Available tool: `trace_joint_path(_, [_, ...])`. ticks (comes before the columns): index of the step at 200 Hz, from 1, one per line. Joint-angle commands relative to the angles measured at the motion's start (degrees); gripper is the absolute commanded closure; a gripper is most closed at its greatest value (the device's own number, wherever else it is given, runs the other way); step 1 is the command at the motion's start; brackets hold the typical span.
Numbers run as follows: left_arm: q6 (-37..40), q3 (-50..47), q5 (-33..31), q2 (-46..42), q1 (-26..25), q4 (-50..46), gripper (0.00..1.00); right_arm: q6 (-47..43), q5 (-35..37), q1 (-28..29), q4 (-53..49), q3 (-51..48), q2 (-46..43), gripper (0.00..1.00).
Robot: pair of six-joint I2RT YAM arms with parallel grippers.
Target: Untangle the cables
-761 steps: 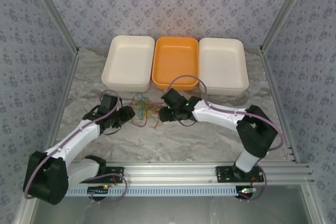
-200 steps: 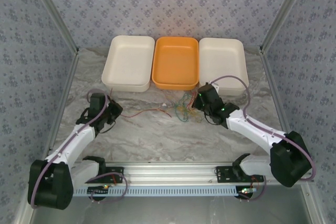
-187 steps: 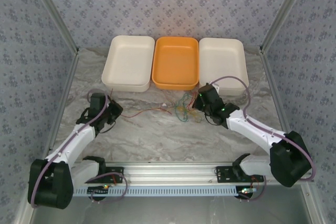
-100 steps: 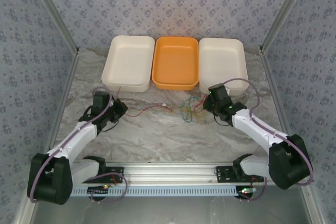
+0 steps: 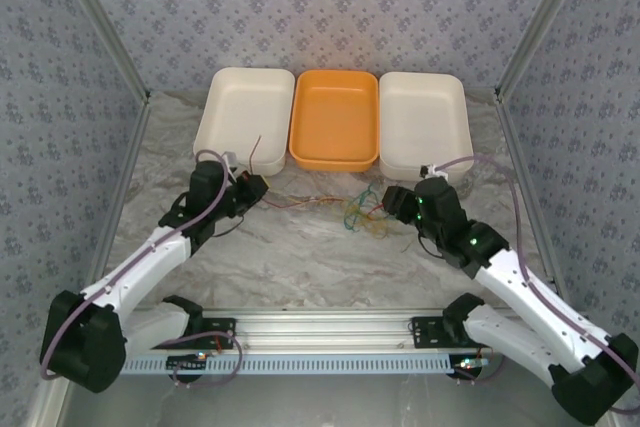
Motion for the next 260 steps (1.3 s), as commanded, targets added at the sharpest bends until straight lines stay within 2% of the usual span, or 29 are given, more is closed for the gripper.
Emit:
trace_joint_path(1, [0.4,-0.1,-0.9,-1.5,-1.9,3.8,1.0,9.0,-0.9,6.5,10.7,-3.8,2.2,0.37])
trace_joint_path(20, [0.9,-1.1,-1.0,-2.1,-3.6,7.3,1.0,18.0,-3.0,11.3,27.8,-8.0,7.5,0.29])
trace_joint_path(29, [1.5,-1.2,-0.9,-2.5,-4.5,8.2,1.0,19.1,-3.1,12.9,34.2,-8.0,10.9,0.27])
trace_joint_path(50, [2.3,-1.2,-0.9,-3.7,-6.4,10.1,1.0,21.1,-4.2,13.5,35.0,-2.9,18.3,0.21])
trace_joint_path(85, [3.2,-1.6,-3.4,-6.0,-9.6,11.6,1.0,33.9,-7.8,12.0,44.1,-2.7,27.7,0.24])
trace_joint_path(115, [2.6,-2.3,-3.5,-6.3,-10.7,12.6,1.0,38.7,-7.4,10.3,50.1,-2.7,32.4,0.39])
trace_joint_path(124, [2.3,-2.6,-3.7,-6.6,-10.9,12.9,1.0,39.5,-7.3,9.3,50.2,-2.6,32.9,0.47])
trace_joint_path(134, [2.1,-3.2,-3.8,-7.3,-11.0,13.4,1.0,40.2,-7.2,8.0,51.3,-3.1,33.0,0.64])
trace_joint_path(140, [2.0,-3.5,-4.1,-7.7,-11.0,13.3,1.0,40.2,-7.0,7.2,51.9,-3.4,32.8,0.84])
trace_joint_path(145, [2.0,-3.7,-4.3,-8.1,-11.0,13.1,1.0,40.2,-6.8,6.6,51.3,-3.7,32.2,1.0])
trace_joint_path(172, [2.5,-4.0,-8.2,-11.7,-10.9,8.4,1.0,34.5,-3.5,3.9,40.3,-4.6,24.3,1.0])
trace_joint_path(178, [2.8,-4.0,-9.6,-12.7,-10.8,6.9,0.97,32.8,-2.1,3.7,37.0,-4.8,21.6,1.0])
trace_joint_path(182, [2.9,-4.1,-10.5,-13.4,-10.7,6.1,0.94,31.5,-1.0,3.4,35.0,-5.1,19.9,1.0])
trace_joint_path(200, [2.4,-5.6,-13.3,-15.9,-9.7,4.3,0.67,27.2,2.0,2.2,26.5,-5.0,13.2,1.0])
trace_joint_path(213, [1.5,-7.0,-13.3,-16.0,-8.4,5.1,0.6,24.0,1.8,1.0,21.5,-3.7,11.0,1.0])
trace_joint_path(230, [0.2,-8.7,-12.1,-13.9,-7.3,7.6,0.61,21.1,1.4,0.5,17.4,-2.3,10.6,1.0])
trace_joint_path(251, [-0.8,-10.4,-12.4,-10.6,-7.2,10.0,0.81,17.9,2.4,0.3,14.3,-1.2,12.3,1.0])
trace_joint_path(260, [-1.3,-11.2,-12.9,-9.7,-7.2,10.6,0.83,16.7,1.9,-0.1,14.0,-1.1,13.6,1.0])
